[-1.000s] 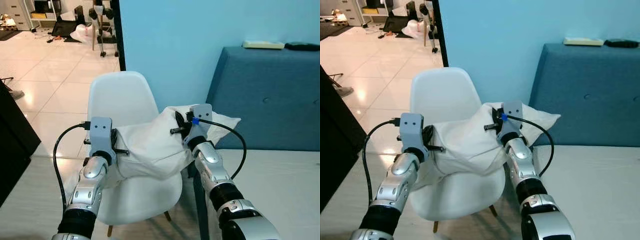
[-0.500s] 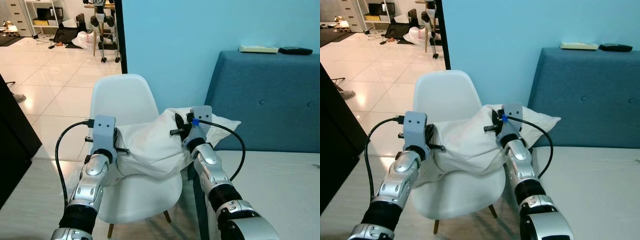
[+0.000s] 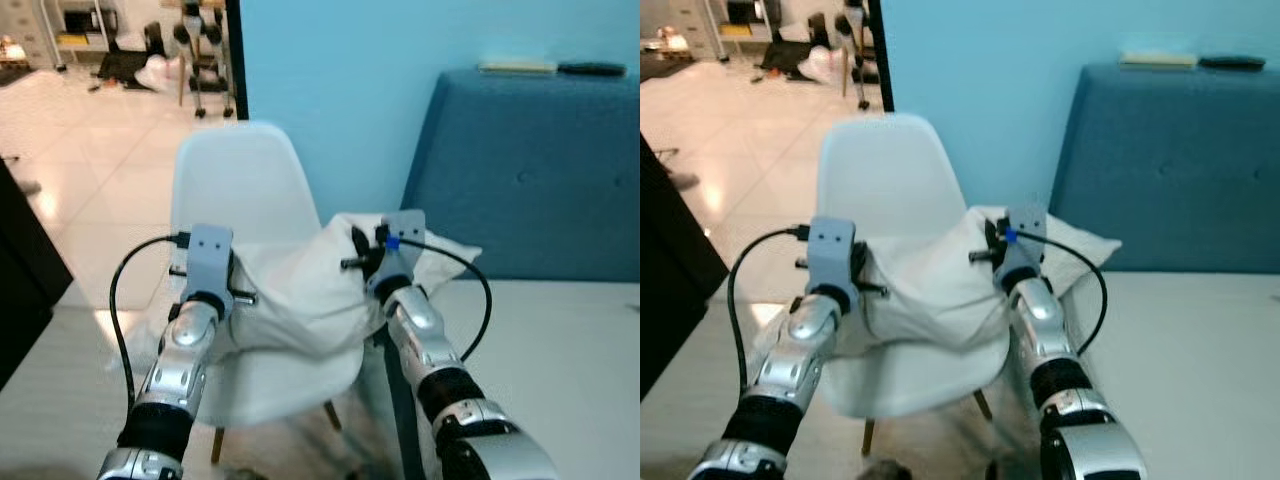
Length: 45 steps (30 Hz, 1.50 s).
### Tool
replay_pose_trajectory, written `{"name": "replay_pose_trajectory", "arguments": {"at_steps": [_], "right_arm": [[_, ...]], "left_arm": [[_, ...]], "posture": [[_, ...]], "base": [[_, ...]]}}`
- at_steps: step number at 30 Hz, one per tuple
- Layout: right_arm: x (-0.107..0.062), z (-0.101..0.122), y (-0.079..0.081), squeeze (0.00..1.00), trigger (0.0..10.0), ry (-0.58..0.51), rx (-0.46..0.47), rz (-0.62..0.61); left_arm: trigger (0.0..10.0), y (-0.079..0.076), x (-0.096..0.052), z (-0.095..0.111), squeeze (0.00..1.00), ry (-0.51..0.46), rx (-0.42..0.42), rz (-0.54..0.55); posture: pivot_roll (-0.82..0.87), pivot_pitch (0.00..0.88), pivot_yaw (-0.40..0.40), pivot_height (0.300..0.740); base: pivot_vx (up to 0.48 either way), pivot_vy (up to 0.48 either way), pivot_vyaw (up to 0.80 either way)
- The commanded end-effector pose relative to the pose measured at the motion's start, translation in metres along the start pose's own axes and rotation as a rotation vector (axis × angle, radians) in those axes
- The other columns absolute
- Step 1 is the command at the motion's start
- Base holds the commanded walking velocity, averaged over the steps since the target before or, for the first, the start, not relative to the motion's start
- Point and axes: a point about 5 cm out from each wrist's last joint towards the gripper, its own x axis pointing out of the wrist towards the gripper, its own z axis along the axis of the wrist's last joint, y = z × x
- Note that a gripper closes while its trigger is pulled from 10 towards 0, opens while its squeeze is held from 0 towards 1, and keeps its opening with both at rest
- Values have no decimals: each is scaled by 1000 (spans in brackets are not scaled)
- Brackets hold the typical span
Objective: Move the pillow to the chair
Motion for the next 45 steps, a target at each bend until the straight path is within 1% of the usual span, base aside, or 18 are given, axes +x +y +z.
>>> {"name": "replay_pose_trajectory", "arguments": {"at_steps": [1,6,10,16,17,19,20,24,29,30,31,32,34,35,38,40,41,45], "right_arm": [[0,-5,7,0,10000,28,-11,36],[0,-5,7,0,10000,25,-7,30],[0,-3,5,0,10000,12,4,25],[3,0,6,0,10000,8,-21,36],[6,1,10,0,10000,17,-35,60],[10,2,14,0,10000,25,-35,75],[10,2,14,0,10000,25,-35,75],[17,4,17,0,10000,48,-18,81],[21,0,20,0,10000,126,-18,91],[21,0,20,0,10000,126,-18,91],[22,-2,21,0,10000,166,-35,97],[22,-2,21,0,10000,166,-35,97],[22,-5,22,0,10000,206,-44,104],[22,-7,23,0,10000,223,-63,111],[22,-9,23,0,10000,240,-80,119],[21,-9,22,0,10000,240,-85,121],[21,-9,22,0,10000,240,-85,121],[22,-4,14,0,10000,208,-44,98]], "left_arm": [[10000,3,0,-1,0,-1,15,5],[10000,4,1,-1,0,7,13,6],[10000,3,1,-2,0,6,13,8],[10000,1,2,-8,0,32,31,42],[10000,5,4,-10,0,39,74,117],[10000,10,6,-11,0,29,122,198],[10000,10,6,-11,0,29,122,198],[10000,18,9,-12,0,34,172,287],[10000,33,12,-19,0,80,268,397],[10000,33,12,-19,0,80,268,397],[10000,39,15,-22,0,110,321,428],[10000,39,15,-22,0,110,321,428],[10000,43,18,-21,0,113,369,445],[10000,44,19,-18,0,103,366,443],[10000,43,22,-14,0,81,359,428],[10000,40,25,-11,0,63,314,396],[10000,40,25,-11,0,63,314,396],[10000,36,29,-8,0,44,221,332]], "posture": [[52,45,-11,605],[52,47,-12,605],[51,51,-13,590],[47,55,-12,580],[41,64,-11,580],[41,64,-11,580],[41,64,-11,580],[38,83,-17,580],[42,125,-29,580],[42,125,-29,580],[45,145,-32,580],[45,145,-32,580],[46,163,-33,580],[52,191,-34,580],[58,209,-35,580],[61,222,-32,580],[61,222,-32,580],[54,219,-24,580]], "base": [[0,0,0],[0,0,0],[0,0,0],[0,0,0],[0,0,0],[0,0,0],[0,0,0],[0,0,0],[0,0,0],[0,0,0],[0,0,0],[0,0,0],[0,0,0],[0,0,0],[0,0,0],[0,0,0],[0,0,0],[0,0,0]]}}
